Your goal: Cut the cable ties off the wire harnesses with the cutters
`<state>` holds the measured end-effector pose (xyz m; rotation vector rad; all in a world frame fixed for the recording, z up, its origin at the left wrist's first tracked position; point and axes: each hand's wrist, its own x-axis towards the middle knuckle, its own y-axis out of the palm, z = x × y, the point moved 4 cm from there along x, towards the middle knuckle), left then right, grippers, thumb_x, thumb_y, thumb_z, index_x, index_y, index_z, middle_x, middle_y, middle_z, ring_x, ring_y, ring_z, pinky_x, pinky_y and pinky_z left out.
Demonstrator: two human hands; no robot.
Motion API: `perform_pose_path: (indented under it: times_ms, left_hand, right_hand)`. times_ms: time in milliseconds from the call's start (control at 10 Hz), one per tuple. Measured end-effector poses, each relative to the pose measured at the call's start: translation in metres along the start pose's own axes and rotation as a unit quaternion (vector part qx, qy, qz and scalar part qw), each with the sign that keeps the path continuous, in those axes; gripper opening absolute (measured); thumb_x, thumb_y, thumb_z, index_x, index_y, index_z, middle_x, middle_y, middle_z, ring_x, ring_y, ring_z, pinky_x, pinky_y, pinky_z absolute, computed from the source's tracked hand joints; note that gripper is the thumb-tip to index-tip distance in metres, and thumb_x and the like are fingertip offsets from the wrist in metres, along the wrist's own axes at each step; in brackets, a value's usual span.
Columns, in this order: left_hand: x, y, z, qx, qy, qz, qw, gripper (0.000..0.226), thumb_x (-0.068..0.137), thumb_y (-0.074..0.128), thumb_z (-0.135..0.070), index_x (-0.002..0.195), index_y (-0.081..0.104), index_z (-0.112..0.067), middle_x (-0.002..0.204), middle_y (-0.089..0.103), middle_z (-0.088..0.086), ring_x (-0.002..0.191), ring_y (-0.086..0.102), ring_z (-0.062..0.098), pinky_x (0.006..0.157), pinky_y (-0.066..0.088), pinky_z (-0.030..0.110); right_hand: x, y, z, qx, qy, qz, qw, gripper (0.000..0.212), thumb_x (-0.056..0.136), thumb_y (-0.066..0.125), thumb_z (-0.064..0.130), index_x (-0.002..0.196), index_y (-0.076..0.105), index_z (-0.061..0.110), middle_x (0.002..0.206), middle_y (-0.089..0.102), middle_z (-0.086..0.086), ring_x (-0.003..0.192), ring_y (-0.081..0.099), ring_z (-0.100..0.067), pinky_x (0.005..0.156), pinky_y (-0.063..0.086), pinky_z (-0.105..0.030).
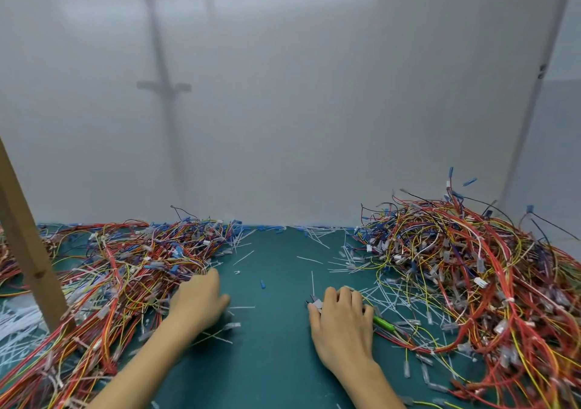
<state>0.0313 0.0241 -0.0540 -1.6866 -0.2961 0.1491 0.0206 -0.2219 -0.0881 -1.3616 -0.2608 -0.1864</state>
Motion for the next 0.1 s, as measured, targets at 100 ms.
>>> perform_pose_path:
  times_ms: [100]
  left_hand:
    - [-0.0167, -0.0092, 0.0050, 0.009, -0.011, -0.035, 0.999, 0.023, 0.091, 0.048, -0.042, 0.104, 0.049, -0.023, 0.106, 0.063, 0.000, 0.094, 0.061, 0.023, 0.078, 0.051, 0.032]
  right_hand:
    - [0.0012, -0.0160, -0.0011, 0.048, -0.006, -0.042, 0.998, 0.035, 0.100, 0.030, 0.051, 0.116, 0.048, 0.025, 0.120, 0.051, 0.004, 0.114, 0.043, -0.020, 0.094, 0.034, -0.037]
